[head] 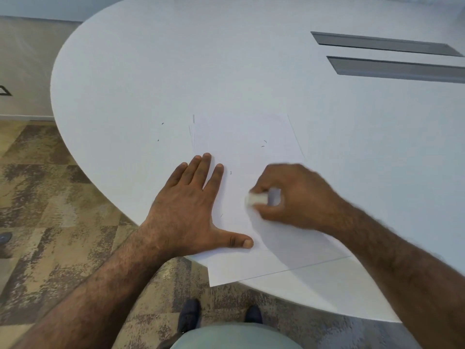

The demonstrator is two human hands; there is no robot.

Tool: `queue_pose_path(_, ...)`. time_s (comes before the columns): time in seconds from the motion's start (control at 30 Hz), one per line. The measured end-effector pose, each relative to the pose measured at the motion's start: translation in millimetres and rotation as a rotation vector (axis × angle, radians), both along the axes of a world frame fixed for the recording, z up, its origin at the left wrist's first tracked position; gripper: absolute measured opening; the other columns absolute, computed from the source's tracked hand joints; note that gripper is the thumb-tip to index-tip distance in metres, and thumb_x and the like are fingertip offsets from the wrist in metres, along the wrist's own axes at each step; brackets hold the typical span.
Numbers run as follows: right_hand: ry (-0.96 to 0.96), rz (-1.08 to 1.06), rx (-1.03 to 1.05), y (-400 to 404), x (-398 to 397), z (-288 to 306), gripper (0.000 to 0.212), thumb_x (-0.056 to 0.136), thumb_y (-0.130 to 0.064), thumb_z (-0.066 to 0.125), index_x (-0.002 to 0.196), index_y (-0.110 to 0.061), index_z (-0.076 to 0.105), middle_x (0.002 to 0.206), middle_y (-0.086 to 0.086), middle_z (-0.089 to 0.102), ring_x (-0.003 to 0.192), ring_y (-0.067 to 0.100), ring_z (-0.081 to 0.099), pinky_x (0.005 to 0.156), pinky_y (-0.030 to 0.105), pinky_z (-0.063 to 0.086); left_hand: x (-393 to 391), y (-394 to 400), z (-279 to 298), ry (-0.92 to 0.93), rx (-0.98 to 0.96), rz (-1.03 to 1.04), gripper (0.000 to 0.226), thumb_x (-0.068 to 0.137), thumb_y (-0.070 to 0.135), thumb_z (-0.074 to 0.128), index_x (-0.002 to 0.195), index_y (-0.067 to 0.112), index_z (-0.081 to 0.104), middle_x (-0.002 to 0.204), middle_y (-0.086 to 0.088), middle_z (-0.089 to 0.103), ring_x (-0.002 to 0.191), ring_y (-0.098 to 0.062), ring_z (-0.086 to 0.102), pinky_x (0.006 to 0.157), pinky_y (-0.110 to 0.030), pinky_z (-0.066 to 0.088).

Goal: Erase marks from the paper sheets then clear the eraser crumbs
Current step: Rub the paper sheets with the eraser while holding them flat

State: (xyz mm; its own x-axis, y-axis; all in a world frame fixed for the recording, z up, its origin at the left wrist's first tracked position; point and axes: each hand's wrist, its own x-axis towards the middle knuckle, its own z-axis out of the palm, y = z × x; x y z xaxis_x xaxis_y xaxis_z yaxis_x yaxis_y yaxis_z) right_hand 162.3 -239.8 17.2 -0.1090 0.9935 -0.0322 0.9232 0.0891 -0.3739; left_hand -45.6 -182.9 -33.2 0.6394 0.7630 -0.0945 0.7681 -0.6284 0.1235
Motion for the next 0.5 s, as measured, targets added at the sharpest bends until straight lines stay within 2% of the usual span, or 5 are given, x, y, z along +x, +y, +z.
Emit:
queue_pose_path(0.07, 0.022, -0.045, 0.043, 0, 0, -1, 0.022, 0.074, -0.040, 0.070, 0.093, -0.030, 0.069, 0.098, -0.013, 0.064, 0.097, 0.012, 0.059, 0.079, 0.033, 0.048, 0, -1, 0, 0.001, 0.000, -0.001, 0.145, 0.045, 0.110, 0.006, 0.155, 0.018, -0.019, 0.161, -0.008, -0.029, 0.149, -0.019, -0.025, 0.123, -0.041, -0.009)
queue_pose_path(0.17, 0.102, 0.106, -0.057, -8, -13, -4, 0.025, 0.073, -0.041, 0.073, 0.093, -0.028, 0.071, 0.096, -0.012, 0.066, 0.092, 0.011, 0.060, 0.080, 0.037, 0.051, 0, -1, -1, 0.014, 0.007, -0.005, 0.145, 0.045, 0.110, 0.005, 0.154, 0.018, -0.020, 0.161, -0.008, -0.029, 0.149, -0.019, -0.025, 0.123, -0.041, -0.009)
queue_pose_path(0.27, 0.059, -0.027, 0.019, -6, -2, -3, 0.024, 0.074, -0.042, 0.072, 0.094, -0.030, 0.071, 0.098, -0.012, 0.066, 0.097, 0.012, 0.060, 0.081, 0.037, 0.050, 0, -1, -1, 0.005, 0.009, 0.000, 0.145, 0.046, 0.110, 0.006, 0.155, 0.018, -0.020, 0.161, -0.008, -0.029, 0.149, -0.019, -0.025, 0.123, -0.041, -0.010)
queue_pose_path(0.4, 0.070, 0.150, -0.014, -3, -23, -4, 0.027, 0.076, -0.041, 0.071, 0.098, -0.025, 0.071, 0.096, -0.010, 0.065, 0.093, 0.011, 0.057, 0.079, 0.037, 0.050, -1, -1, 0, 0.009, 0.010, -0.012, 0.143, 0.047, 0.109, 0.004, 0.155, 0.018, -0.018, 0.161, -0.008, -0.028, 0.150, -0.019, -0.023, 0.123, -0.041, -0.009)
queue_pose_path(0.5, 0.025, 0.134, -0.047, -3, -15, -3, 0.030, 0.077, -0.046, 0.069, 0.103, -0.031, 0.069, 0.100, -0.014, 0.063, 0.095, 0.007, 0.053, 0.081, 0.036, 0.049, 0, -1, 0, -0.001, 0.005, 0.001, 0.144, 0.046, 0.109, 0.005, 0.155, 0.019, -0.020, 0.161, -0.007, -0.029, 0.149, -0.019, -0.025, 0.123, -0.041, -0.011)
